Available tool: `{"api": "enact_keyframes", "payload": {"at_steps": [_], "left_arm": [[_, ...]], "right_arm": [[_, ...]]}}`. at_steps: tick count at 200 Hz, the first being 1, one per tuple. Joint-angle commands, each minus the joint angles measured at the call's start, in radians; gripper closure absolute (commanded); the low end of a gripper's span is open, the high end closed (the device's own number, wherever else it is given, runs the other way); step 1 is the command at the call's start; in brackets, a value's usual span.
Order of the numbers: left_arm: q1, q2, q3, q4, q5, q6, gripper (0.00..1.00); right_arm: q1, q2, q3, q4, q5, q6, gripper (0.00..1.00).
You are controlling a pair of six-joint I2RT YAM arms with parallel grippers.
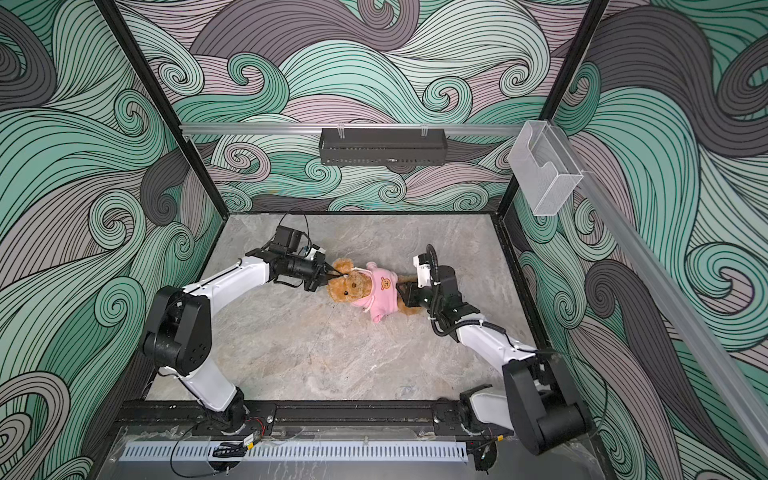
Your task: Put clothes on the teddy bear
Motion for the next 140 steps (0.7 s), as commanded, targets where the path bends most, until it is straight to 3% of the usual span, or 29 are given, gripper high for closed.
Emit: {"api": "enact_keyframes", "payload": {"at_steps": [1, 26, 52, 95, 140], "left_arm": [[-0.001, 0.006, 0.039, -0.008, 0.026, 0.027, 1.00], [-0.002, 0.007, 0.033, -0.003, 0.031, 0.030, 1.00], [-0.002, 0.011, 0.037, -0.013, 0.038, 0.054, 1.00], [0.012, 0.039, 0.110, -0.226, 0.013, 0.266, 1.00], [0.043, 0.077, 0.125, -0.290, -0.002, 0.335, 1.00]], "right_arm": [[0.016, 0.063, 0.009, 0.051, -0.035, 0.058, 0.68], [0.018, 0.130, 0.004, 0.144, -0.074, 0.117, 0.72], [0.005, 0.153, 0.010, 0.131, -0.037, 0.142, 1.00], [-0.128, 0.108, -0.053, 0.067, 0.019, 0.179, 1.00], [-0.217, 0.107, -0.057, 0.020, 0.008, 0.156, 1.00]]}}
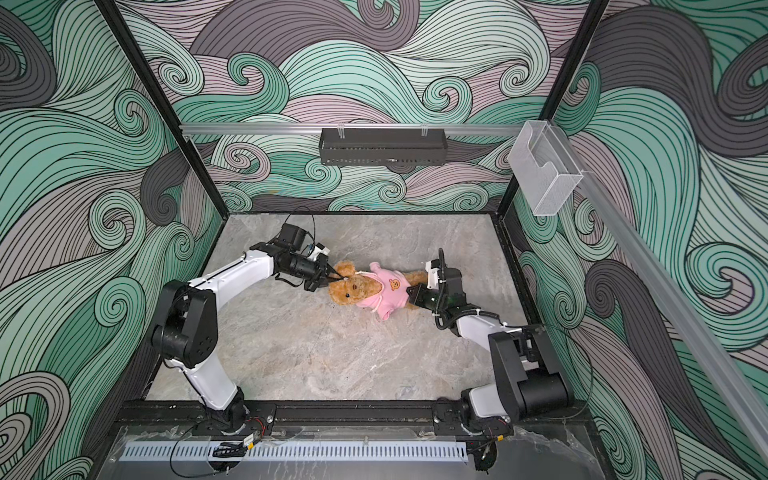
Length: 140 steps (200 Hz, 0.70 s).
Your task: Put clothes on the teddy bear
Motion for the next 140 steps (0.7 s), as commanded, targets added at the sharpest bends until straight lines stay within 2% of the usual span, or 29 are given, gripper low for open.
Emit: {"api": "enact_keyframes", "payload": {"at_steps": [1, 24, 48, 68, 90, 117, 127, 140], "left_arm": [[0.042, 0.010, 0.031, -0.101, 0.006, 0.088, 1.00], [0.054, 0.015, 0.030, -0.110, 0.004, 0.102, 1.00], [0.052, 0.037, 0.029, -0.083, 0.016, 0.080, 1.00], [0.048, 0.051, 0.009, 0.009, 0.040, -0.004, 1.00], [0.047, 0.078, -0.001, 0.110, 0.082, -0.108, 1.00], [0.060, 0.138, 0.049, 0.056, 0.082, -0.079, 1.00], [0.071, 0.155, 0.065, 0.032, 0.048, -0.057, 0.90], [0.079, 0.170, 0.083, 0.007, -0.004, -0.028, 0.71]], "right_arm": [[-0.072, -0.008, -0.022, -0.060, 0.074, 0.004, 1.00], [-0.085, -0.014, -0.003, -0.074, 0.059, -0.023, 1.00], [-0.061, 0.009, 0.016, -0.015, -0.025, -0.036, 1.00], [-0.011, 0.008, 0.050, -0.055, -0.048, -0.097, 0.89], [0.041, -0.065, 0.045, -0.094, 0.017, -0.205, 0.77], [0.126, -0.191, 0.004, -0.083, 0.152, -0.385, 0.63], [0.143, -0.208, -0.009, -0.068, 0.167, -0.412, 0.61], [0.147, -0.208, -0.009, -0.066, 0.179, -0.401, 0.60]]}}
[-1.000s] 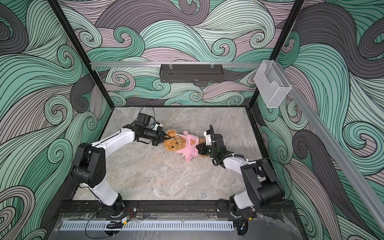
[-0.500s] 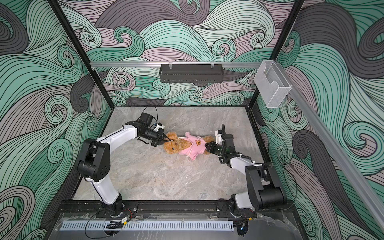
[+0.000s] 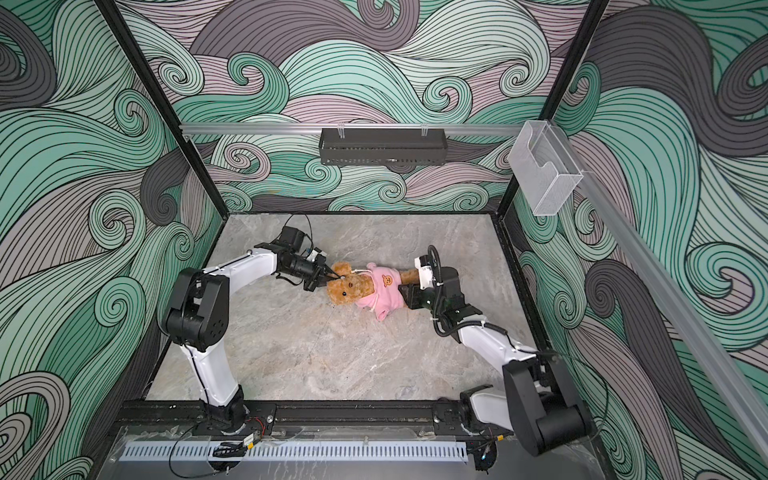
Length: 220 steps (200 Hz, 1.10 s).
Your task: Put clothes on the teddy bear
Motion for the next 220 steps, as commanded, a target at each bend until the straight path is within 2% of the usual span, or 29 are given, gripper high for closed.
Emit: {"api": "enact_keyframes", "payload": {"at_steps": [1, 16, 39, 47, 53, 56, 61, 65, 76, 108, 132, 148, 165, 177, 220], "left_arm": [[0.024, 0.030, 0.058, -0.043, -0.047, 0.035, 0.70], [0.027, 0.037, 0.081, -0.059, -0.088, 0.060, 0.55], [0.035, 0.033, 0.137, -0.136, -0.171, 0.129, 0.40], [0.039, 0.023, 0.153, -0.170, -0.219, 0.158, 0.26], [0.041, 0.013, 0.161, -0.191, -0.257, 0.182, 0.23], [0.044, 0.007, 0.164, -0.202, -0.273, 0.188, 0.16], [0.046, -0.006, 0.168, -0.213, -0.312, 0.206, 0.12], [0.046, -0.016, 0.169, -0.225, -0.338, 0.216, 0.06], [0.048, -0.051, 0.163, -0.238, -0.412, 0.243, 0.02], [0.017, -0.214, 0.059, -0.183, -0.578, 0.291, 0.01], [-0.095, -0.346, -0.044, -0.083, -0.746, 0.387, 0.01], [-0.189, -0.378, -0.066, -0.058, -0.873, 0.466, 0.01], [-0.258, -0.354, -0.052, -0.067, -0.942, 0.513, 0.02], [-0.288, -0.317, -0.027, -0.086, -0.948, 0.534, 0.02], [-0.355, -0.130, 0.116, -0.186, -1.009, 0.564, 0.02]], "right_arm": [[0.017, -0.013, -0.022, 0.013, 0.094, -0.104, 0.60], [0.017, 0.006, -0.021, 0.020, 0.093, -0.080, 0.60], [0.017, 0.042, -0.019, 0.029, 0.094, -0.044, 0.60], [0.017, 0.052, -0.018, 0.028, 0.101, -0.033, 0.60], [0.017, 0.055, -0.019, 0.027, 0.103, -0.027, 0.60], [0.017, 0.058, -0.019, 0.026, 0.104, -0.024, 0.60], [0.017, 0.060, -0.020, 0.025, 0.107, -0.019, 0.60], [0.017, 0.062, -0.020, 0.023, 0.109, -0.016, 0.60], [0.017, 0.063, -0.023, 0.025, 0.110, -0.012, 0.60], [0.017, 0.053, -0.028, 0.028, 0.121, -0.018, 0.59], [0.015, 0.063, -0.022, 0.037, 0.129, -0.021, 0.59], [0.015, 0.084, -0.006, 0.039, 0.122, -0.020, 0.59], [0.015, 0.103, 0.006, 0.039, 0.108, -0.011, 0.59], [0.015, 0.108, 0.005, 0.046, 0.107, -0.003, 0.59], [0.015, 0.084, -0.012, 0.041, 0.119, -0.003, 0.58]]}}
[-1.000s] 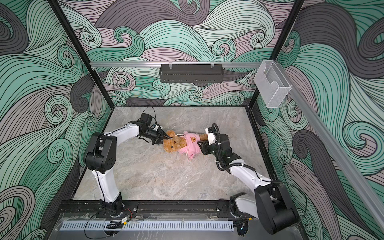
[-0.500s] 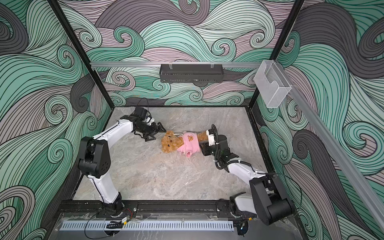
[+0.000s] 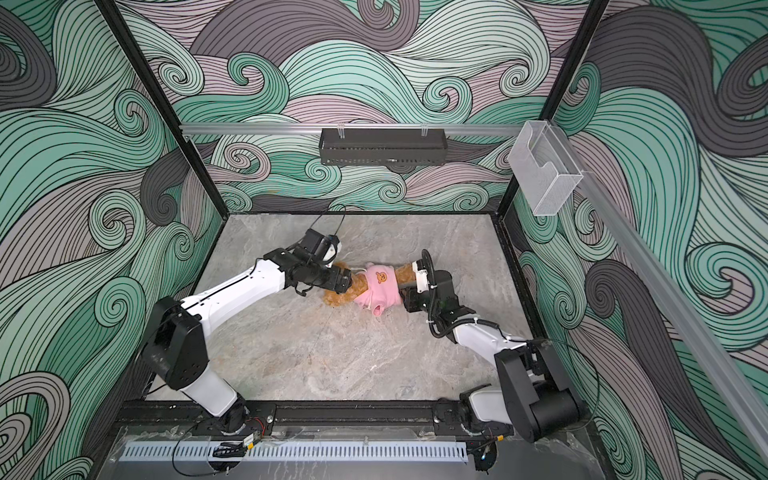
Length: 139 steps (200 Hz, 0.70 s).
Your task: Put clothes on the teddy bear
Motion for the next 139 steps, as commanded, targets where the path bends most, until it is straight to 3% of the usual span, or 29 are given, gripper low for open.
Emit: {"api": "enact_keyframes", "payload": {"at_steps": [1, 47, 75, 104, 139], "left_arm": [[-0.023, 0.090, 0.091, -0.085, -0.093, 0.053, 0.01], [-0.036, 0.207, 0.134, -0.074, -0.111, 0.006, 0.03], [-0.023, 0.256, 0.169, -0.103, -0.092, -0.018, 0.26], [0.030, 0.275, 0.199, -0.153, 0.044, -0.006, 0.50], [0.141, 0.320, 0.269, -0.336, 0.226, 0.057, 0.66]], "right_arm": [[0.000, -0.019, 0.004, 0.008, 0.014, 0.008, 0.58], [-0.004, -0.046, -0.002, -0.002, 0.033, 0.001, 0.58], [-0.003, -0.046, 0.019, -0.014, 0.006, -0.043, 0.58], [0.005, -0.053, 0.017, 0.049, -0.072, -0.129, 0.55], [0.093, -0.090, 0.016, 0.090, -0.018, -0.382, 0.44]]}}
